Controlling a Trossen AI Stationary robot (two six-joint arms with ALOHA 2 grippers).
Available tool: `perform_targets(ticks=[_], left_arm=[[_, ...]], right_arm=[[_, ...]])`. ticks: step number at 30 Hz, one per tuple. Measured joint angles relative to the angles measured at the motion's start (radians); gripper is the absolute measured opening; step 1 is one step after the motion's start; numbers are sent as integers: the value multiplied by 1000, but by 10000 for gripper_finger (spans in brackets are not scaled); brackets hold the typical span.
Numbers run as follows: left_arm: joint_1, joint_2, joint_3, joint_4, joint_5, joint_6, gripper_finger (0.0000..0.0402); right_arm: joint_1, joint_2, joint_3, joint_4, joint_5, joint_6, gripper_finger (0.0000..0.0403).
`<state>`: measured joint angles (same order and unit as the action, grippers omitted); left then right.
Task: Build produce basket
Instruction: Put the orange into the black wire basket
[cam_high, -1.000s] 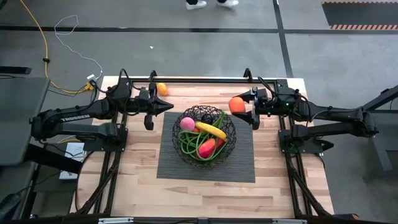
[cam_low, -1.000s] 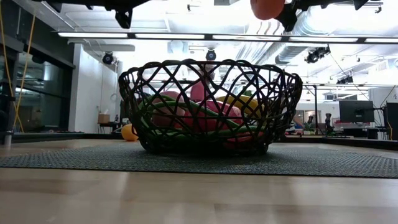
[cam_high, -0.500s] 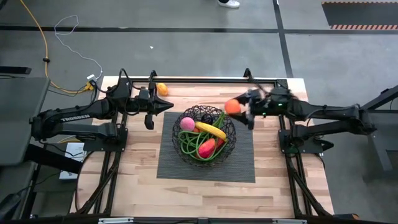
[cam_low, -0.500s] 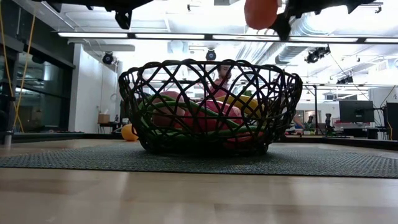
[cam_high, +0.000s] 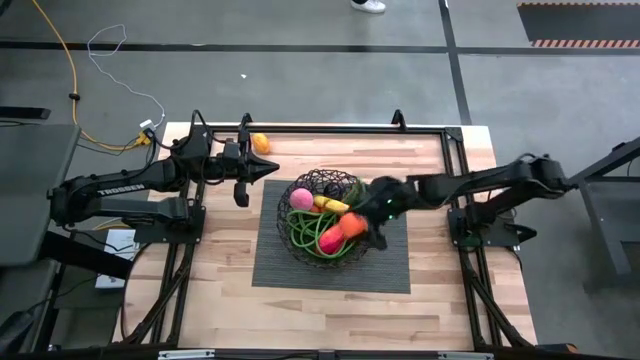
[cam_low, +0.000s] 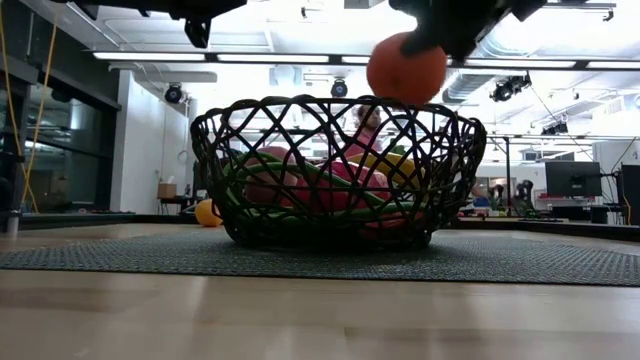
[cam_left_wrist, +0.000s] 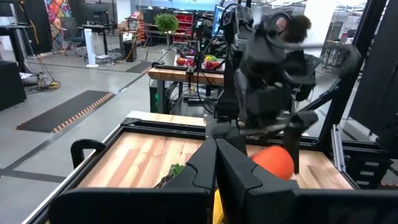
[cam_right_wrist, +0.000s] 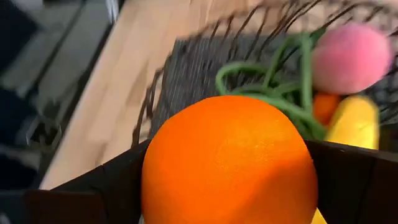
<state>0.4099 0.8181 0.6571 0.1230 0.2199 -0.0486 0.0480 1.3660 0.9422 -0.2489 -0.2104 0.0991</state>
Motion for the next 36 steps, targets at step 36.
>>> perform_targets(ticks=[36], left_arm=[[3, 0, 0, 1, -23, 11, 0]], right_arm=[[63, 128, 20, -128, 154, 76, 351]])
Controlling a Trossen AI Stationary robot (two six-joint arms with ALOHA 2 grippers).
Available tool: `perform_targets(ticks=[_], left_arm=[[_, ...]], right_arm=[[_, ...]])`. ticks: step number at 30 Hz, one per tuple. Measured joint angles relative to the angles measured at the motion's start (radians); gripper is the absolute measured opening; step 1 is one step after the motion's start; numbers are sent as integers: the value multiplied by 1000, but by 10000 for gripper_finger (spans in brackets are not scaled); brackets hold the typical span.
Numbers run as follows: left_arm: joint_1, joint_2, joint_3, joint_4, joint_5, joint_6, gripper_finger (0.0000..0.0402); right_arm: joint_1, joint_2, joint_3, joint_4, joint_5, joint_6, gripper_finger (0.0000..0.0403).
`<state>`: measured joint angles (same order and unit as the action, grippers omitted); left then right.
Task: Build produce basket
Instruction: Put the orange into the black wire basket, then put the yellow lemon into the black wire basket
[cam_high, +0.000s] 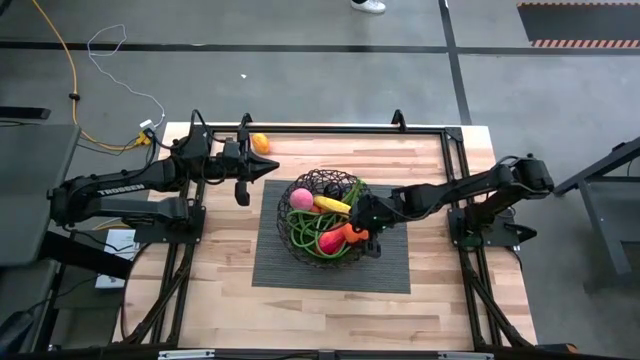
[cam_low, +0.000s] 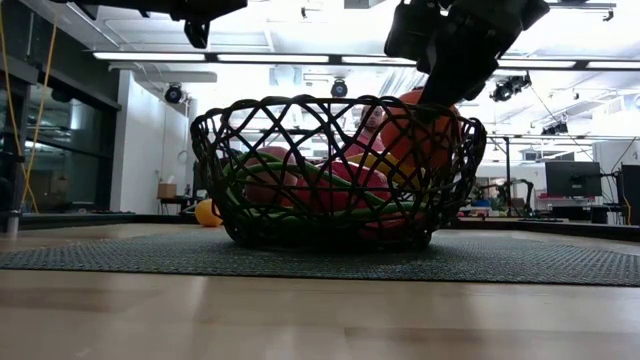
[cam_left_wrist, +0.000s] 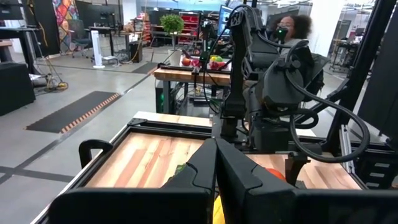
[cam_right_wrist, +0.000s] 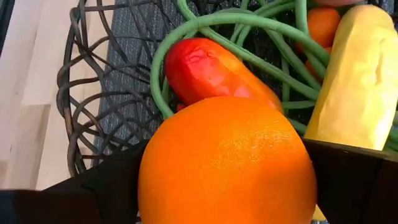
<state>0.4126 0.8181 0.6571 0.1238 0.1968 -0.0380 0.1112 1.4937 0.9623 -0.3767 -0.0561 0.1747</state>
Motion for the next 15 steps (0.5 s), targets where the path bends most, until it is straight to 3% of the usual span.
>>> perform_targets(ticks=[7, 15], left_arm=[[0, 0, 0, 0, -2, -3, 0], [0, 0, 0, 1, -2, -3, 0]], right_arm=[[0, 0, 0, 0, -9, 0, 394], [-11, -40, 25, -2, -8, -43, 399]])
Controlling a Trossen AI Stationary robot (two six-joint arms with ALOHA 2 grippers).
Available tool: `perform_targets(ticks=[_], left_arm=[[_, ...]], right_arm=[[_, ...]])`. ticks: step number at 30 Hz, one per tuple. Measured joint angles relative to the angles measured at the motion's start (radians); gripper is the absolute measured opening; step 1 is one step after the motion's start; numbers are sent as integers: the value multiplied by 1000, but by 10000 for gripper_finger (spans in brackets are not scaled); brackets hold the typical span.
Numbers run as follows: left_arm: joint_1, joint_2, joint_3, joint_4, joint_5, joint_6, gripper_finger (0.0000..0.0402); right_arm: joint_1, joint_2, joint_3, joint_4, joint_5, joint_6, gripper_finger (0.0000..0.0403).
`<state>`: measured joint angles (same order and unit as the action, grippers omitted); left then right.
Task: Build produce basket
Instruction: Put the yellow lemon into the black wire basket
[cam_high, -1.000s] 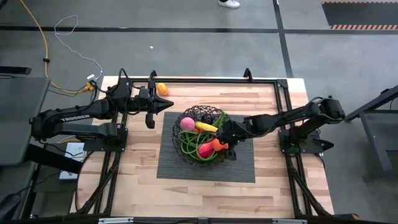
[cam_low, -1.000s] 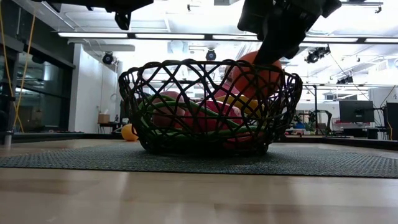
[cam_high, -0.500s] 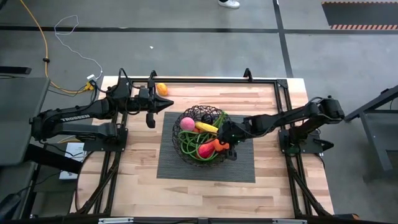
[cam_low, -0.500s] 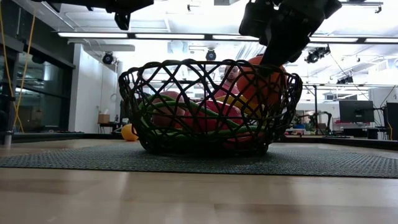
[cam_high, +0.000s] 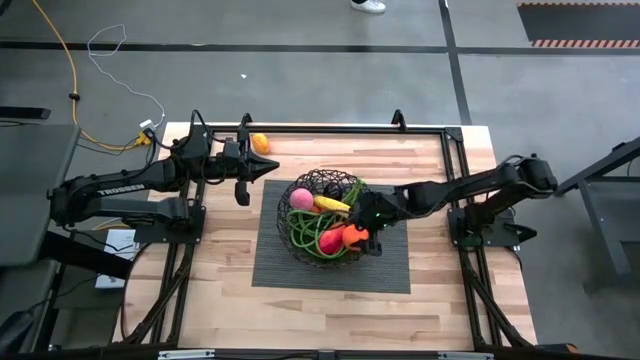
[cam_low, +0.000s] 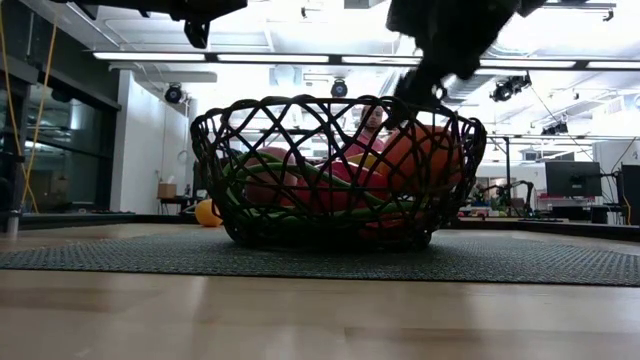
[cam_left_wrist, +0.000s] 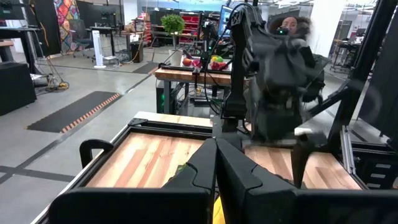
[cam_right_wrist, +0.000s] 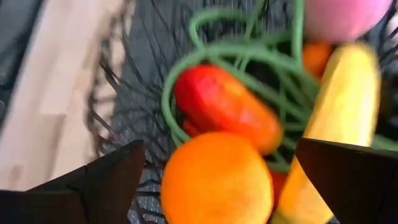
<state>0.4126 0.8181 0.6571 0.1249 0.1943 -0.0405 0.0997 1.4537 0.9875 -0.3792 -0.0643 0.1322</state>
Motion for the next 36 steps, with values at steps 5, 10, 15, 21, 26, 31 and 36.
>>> perform_targets(ticks=[5, 10, 15, 21, 26, 31, 36], left_arm=[[0, 0, 0, 2, 0, 7, 0], [0, 0, 0, 1, 1, -8, 0], [0, 0, 0, 1, 4, -9, 0], [0, 0, 0, 0, 4, -11, 0], [0, 0, 0, -2, 4, -10, 0], [-1, 0, -5, -10, 6, -43, 0], [-1, -11, -6, -44, 35, -35, 0]], right_arm=[[-74, -123, 3, -2, -15, 23, 397], [-174, -315, -101, 78, -14, 51, 397], [-254, -534, -382, 440, -16, 152, 397], [-304, -662, -618, 897, -75, 167, 397], [-317, -677, -634, 935, -105, 128, 397], [-316, -675, -634, 930, -111, 104, 397], [-316, -675, -634, 930, -109, 94, 397]])
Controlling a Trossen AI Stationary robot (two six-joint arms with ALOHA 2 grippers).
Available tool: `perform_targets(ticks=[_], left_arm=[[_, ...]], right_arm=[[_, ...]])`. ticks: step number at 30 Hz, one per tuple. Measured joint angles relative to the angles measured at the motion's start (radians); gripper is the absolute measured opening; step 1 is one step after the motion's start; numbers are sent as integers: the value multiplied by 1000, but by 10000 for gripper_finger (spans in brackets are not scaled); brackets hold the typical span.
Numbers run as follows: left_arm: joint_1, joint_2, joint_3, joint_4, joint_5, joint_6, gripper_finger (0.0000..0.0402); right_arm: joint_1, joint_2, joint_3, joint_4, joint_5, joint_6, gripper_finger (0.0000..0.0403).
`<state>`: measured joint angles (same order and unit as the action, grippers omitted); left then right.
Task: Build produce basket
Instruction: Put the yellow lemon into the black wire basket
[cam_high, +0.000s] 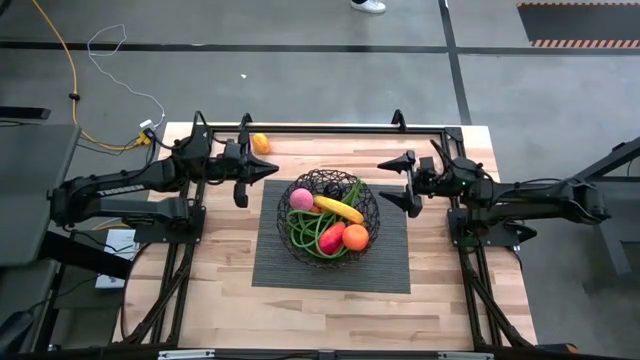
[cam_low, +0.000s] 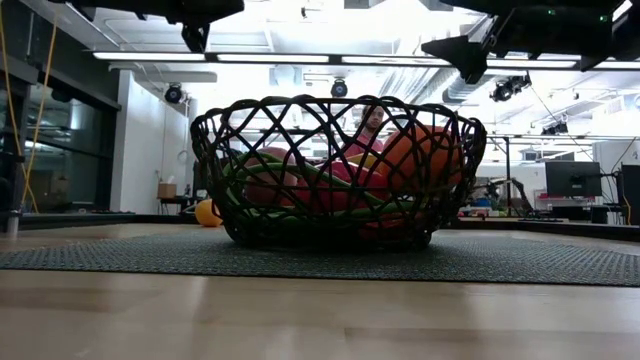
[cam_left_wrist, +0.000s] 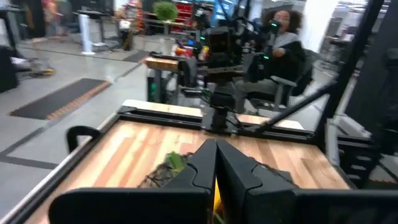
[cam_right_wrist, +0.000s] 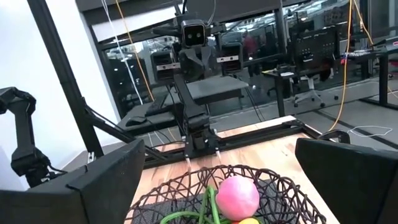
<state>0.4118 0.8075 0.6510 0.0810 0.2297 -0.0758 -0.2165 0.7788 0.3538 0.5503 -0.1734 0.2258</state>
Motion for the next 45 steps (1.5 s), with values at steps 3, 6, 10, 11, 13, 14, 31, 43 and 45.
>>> perform_targets(ticks=[3, 6, 10, 11, 13, 14, 31, 43, 45], left_arm=[[0, -10, 0, -5, 44, 1, 0], [0, -26, -6, -7, 44, 23, 0], [0, -66, -90, 60, 30, -13, 0], [0, -79, -118, 86, 29, -30, 0], [0, -97, -154, 134, 29, -57, 0], [0, -106, -164, 155, 29, -62, 0], [0, -122, -166, 163, 25, -18, 1], [6, -99, -138, 88, -207, 28, 34], [33, -71, -101, -1, -274, 28, 64]], right_arm=[[0, 0, 0, -13, 1, -6, 397], [0, 0, 0, -38, 18, -7, 397], [0, 0, 0, -48, 51, -18, 397], [0, 0, 0, -48, 52, -20, 397], [0, 0, 0, -48, 53, -24, 397], [0, 0, 0, -50, 53, -24, 397], [0, 1, 0, -56, 51, -51, 397], [0, 0, 0, -56, 33, -69, 397], [0, 1, 0, -56, 33, -69, 397]])
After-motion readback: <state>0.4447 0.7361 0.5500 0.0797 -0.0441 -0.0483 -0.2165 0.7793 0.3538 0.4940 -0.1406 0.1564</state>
